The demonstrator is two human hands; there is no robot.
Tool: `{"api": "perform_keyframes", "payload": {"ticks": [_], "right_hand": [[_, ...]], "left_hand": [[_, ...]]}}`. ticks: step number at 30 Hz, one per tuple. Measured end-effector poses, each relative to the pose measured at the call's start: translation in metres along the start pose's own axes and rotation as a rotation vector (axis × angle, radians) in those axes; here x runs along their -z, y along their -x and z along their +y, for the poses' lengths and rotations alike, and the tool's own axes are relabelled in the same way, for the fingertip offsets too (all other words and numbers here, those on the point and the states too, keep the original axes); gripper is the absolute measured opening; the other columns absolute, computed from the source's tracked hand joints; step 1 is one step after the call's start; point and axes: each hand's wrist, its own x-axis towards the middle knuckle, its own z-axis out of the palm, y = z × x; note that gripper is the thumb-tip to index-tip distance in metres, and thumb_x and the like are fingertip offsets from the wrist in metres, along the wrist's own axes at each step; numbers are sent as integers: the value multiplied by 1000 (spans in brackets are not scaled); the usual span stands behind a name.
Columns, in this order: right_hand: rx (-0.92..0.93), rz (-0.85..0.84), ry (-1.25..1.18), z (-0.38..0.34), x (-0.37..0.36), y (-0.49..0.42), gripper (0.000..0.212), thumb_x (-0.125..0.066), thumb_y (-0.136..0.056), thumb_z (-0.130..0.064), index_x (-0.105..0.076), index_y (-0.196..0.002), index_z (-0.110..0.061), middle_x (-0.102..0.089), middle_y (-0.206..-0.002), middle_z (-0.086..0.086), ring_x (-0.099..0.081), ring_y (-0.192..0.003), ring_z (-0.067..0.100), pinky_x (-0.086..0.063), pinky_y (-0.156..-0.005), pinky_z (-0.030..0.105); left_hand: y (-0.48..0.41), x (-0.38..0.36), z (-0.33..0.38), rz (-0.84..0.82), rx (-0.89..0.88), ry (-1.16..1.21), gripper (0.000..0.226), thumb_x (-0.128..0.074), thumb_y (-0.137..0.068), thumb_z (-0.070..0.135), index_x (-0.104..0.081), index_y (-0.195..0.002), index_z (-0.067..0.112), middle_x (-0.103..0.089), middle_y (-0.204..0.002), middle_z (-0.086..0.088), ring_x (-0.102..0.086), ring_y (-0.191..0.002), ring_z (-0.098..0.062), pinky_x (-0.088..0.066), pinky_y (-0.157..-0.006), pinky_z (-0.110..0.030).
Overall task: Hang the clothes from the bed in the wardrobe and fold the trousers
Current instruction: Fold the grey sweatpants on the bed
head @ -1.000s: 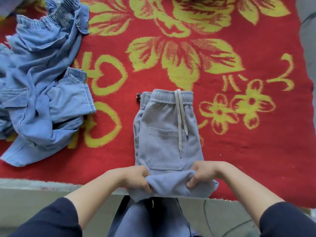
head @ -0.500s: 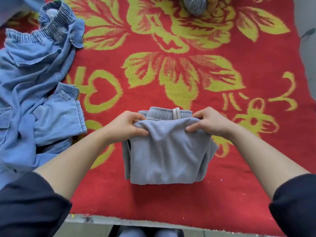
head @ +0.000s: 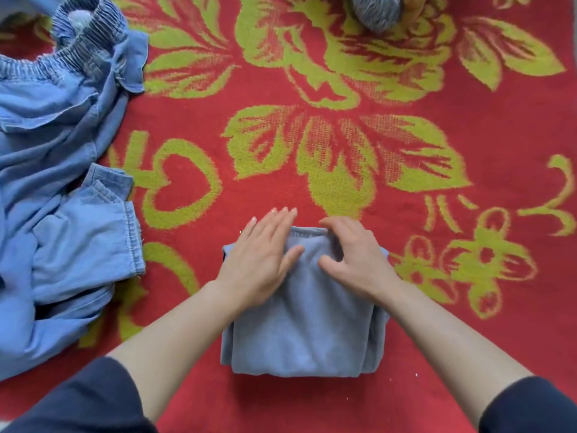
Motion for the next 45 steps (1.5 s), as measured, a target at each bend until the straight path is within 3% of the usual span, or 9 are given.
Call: {"api": "perform_keyframes", "payload": {"ticks": [5,14,19,23,27,30,33,37,45], "right_hand": [[-211,-290,-10,24,-4,-22,88,-69,-78,-47,-27,-151,-18,-27,-157,1,-23,-144,18,-23,-116,38],[-316,-544,26,23,11,-52,53,-82,-60,-42,-61,-103,-18,-65,-103,-2,-61,-94,20,-46,-68,30],[-347,-597,66,10,3,-35,53,-82,-53,-35,-58,-97,-18,-66,-94,2,-63,-84,20,-56,-75,38],[-278,-391,72,6,-9,12,39,-79,-48,-38,-57,-77,-25,-64,-81,-3,-61,-82,24,-47,-64,34],[-144,-282,222,-3,-9,70,82,-73,-62,-44,-41,-137,-33,-56,-119,0,-47,-113,28,-41,-87,41],[-12,-249,295,-25,2,109,89,-63,-69,-50,-26,-148,-33,-51,-116,-5,-44,-112,23,-35,-88,41],[261,-164,392,-49,15,145,49,-53,-65,-57,-59,-106,-31,-47,-85,-9,-49,-92,21,-30,-76,37],[551,-93,502,-87,27,189,39,-48,-60,-54,-60,-73,-20,-52,-76,-5,-54,-80,24,-39,-74,40],[813,-327,583,-198,-8,238,48,-66,-71,-44,-58,-110,-18,-50,-141,3,-42,-135,20,-28,-105,43]], "left_hand": [[-19,-16,-25,-297,203,-11,79,-32,-94,62,-7,-154,16,-8,-161,-5,-5,-148,-18,-6,-119,-37],[-39,1,-31,-467,376,183,85,-66,-63,71,-41,-134,31,-51,-123,-2,-55,-109,-25,-46,-92,-36],[-23,5,-19,-568,370,272,51,-71,-49,59,-63,-93,35,-67,-91,11,-63,-84,-12,-54,-80,-38],[19,-2,-6,-328,197,109,39,-64,-56,54,-55,-85,30,-59,-77,12,-49,-85,-12,-33,-82,-39],[79,-2,14,-161,72,49,37,-63,-64,45,-47,-92,27,-51,-84,10,-51,-88,-16,-32,-85,-33],[126,7,29,-61,59,27,37,-60,-60,43,-47,-91,27,-49,-79,11,-54,-83,-17,-35,-81,-30],[176,18,48,31,86,33,32,-58,-62,36,-51,-90,24,-50,-76,8,-55,-77,-23,-36,-73,-31],[251,27,75,136,174,76,39,-52,-68,46,-58,-96,21,-54,-79,1,-55,-71,-27,-42,-64,-37],[404,41,76,316,548,85,48,-62,-73,43,-53,-119,29,-56,-97,1,-58,-92,-24,-44,-74,-33]]}}
